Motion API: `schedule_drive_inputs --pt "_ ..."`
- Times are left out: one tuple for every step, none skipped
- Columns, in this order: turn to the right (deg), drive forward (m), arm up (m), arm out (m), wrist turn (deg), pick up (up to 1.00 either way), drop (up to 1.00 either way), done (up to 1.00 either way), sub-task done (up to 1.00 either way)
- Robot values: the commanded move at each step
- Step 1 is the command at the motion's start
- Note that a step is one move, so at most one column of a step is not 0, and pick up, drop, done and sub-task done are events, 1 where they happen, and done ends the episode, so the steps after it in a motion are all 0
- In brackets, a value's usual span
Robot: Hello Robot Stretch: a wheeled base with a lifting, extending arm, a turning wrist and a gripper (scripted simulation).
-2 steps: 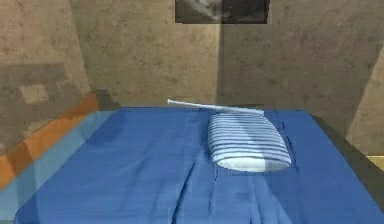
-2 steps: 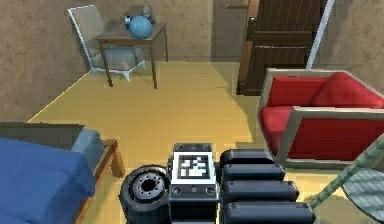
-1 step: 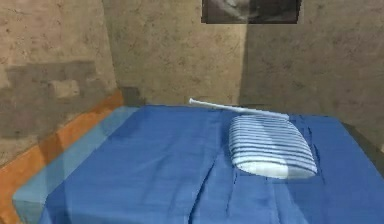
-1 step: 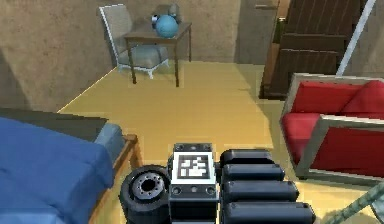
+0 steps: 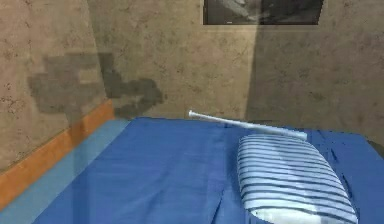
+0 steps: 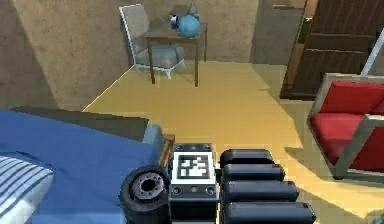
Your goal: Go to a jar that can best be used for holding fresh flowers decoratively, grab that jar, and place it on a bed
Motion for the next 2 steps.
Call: schedule_drive_inputs --pt "21.0 0.00 0.00 0.00 0.0 0.00 0.00 0.00 0.00" --pt "-9.0 0.00 0.00 0.00 0.0 0.00 0.00 0.00 0.00"
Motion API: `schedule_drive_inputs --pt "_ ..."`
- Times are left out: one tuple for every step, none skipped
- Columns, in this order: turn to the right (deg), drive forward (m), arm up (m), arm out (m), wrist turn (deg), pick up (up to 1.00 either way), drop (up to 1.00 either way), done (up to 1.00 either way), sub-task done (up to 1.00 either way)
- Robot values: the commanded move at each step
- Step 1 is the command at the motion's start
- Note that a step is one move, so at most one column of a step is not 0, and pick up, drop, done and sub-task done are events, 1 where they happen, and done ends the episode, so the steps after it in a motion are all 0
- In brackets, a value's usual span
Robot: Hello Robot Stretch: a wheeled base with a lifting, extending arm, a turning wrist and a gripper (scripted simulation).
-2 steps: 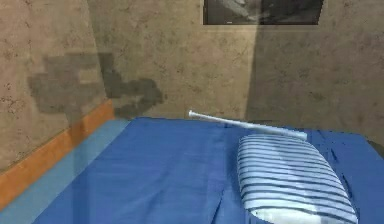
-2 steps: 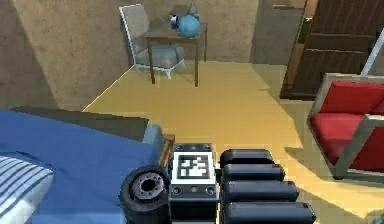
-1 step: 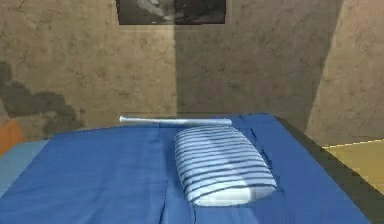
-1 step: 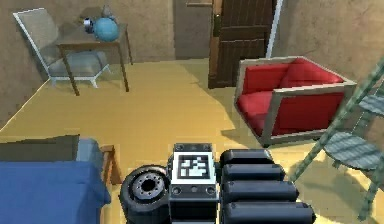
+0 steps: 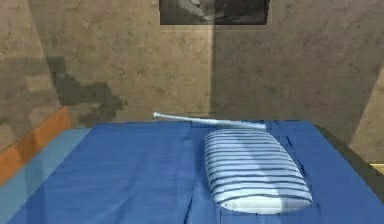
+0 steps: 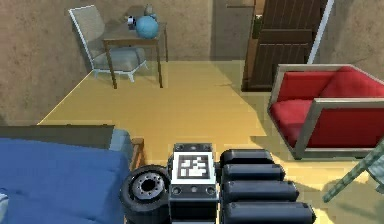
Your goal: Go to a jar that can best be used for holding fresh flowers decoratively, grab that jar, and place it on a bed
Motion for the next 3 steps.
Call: schedule_drive_inputs --pt "9.0 0.00 0.00 0.00 0.0 0.00 0.00 0.00 0.00" --pt "-9.0 0.00 0.00 0.00 0.0 0.00 0.00 0.00 0.00" --pt "0.0 0.05 0.00 0.00 0.0 0.00 0.00 0.00 0.00"
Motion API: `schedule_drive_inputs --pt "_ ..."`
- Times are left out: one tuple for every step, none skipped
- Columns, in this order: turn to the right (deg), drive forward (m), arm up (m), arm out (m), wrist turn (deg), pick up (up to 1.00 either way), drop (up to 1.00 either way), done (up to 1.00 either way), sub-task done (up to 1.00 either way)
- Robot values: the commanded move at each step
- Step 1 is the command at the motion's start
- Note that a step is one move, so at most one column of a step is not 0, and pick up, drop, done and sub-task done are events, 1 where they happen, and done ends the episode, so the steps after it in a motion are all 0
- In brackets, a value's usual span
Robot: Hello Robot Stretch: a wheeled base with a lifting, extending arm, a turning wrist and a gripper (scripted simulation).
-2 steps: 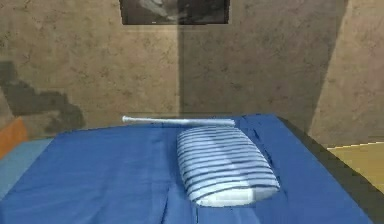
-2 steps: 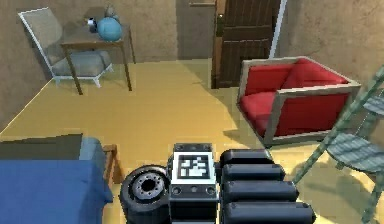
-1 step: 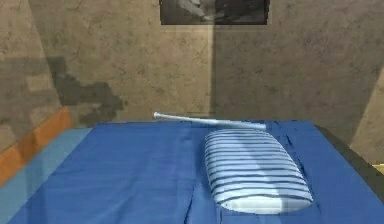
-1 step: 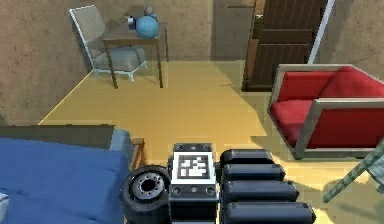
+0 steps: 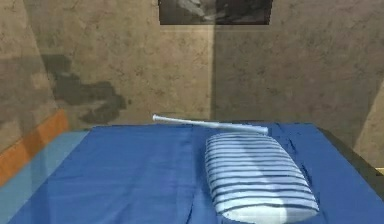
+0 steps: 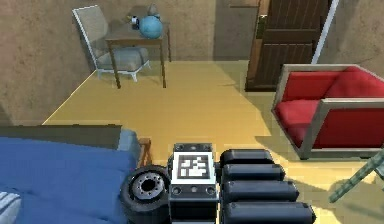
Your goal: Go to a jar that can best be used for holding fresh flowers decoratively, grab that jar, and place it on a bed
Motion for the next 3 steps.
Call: schedule_drive_inputs --pt "18.0 0.00 0.00 0.00 0.0 0.00 0.00 0.00 0.00" --pt "-24.0 0.00 0.00 0.00 0.0 0.00 0.00 0.00 0.00" --pt "12.0 0.00 0.00 0.00 0.0 0.00 0.00 0.00 0.00"
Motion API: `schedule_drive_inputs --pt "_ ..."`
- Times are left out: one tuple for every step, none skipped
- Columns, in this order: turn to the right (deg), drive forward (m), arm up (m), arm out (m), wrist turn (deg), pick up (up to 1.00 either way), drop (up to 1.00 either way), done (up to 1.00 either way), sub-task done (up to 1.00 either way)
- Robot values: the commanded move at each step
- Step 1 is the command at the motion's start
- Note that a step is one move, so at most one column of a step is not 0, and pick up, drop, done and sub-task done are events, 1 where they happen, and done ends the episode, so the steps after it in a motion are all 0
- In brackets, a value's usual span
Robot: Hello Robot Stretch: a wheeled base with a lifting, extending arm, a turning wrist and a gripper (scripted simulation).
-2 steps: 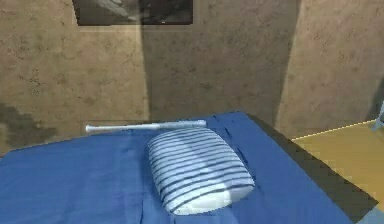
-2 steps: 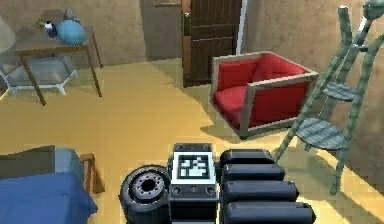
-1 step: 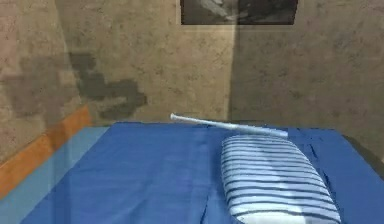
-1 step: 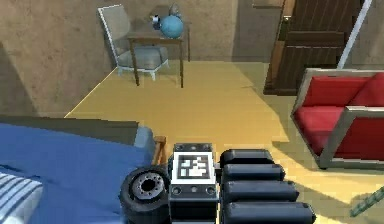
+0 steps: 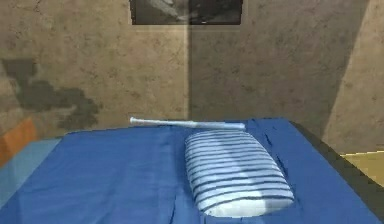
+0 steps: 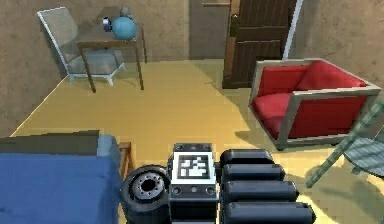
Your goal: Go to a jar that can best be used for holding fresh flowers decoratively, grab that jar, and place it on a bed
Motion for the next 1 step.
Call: schedule_drive_inputs --pt "-9.0 0.00 0.00 0.00 0.0 0.00 0.00 0.00 0.00"
